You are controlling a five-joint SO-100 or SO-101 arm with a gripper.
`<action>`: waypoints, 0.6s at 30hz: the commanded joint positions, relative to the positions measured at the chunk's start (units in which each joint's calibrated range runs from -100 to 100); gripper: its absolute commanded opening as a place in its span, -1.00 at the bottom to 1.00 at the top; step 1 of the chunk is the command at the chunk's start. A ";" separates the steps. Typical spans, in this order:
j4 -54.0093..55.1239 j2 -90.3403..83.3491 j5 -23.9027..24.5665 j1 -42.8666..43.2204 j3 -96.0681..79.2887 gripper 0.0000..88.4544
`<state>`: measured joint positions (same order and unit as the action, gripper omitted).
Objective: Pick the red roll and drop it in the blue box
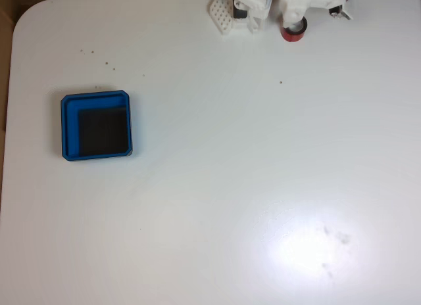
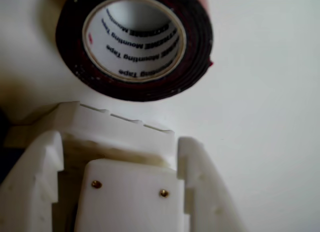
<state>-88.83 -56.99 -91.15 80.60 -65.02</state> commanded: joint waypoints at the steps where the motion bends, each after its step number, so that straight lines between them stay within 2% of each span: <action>1: -0.93 -1.04 0.26 -0.54 4.20 -0.52; 12: -0.77 -1.21 0.26 -0.34 4.11 -0.30; 18: -0.69 -3.55 0.26 0.64 3.66 -0.26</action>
<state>-89.00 -58.34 -91.15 80.60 -64.75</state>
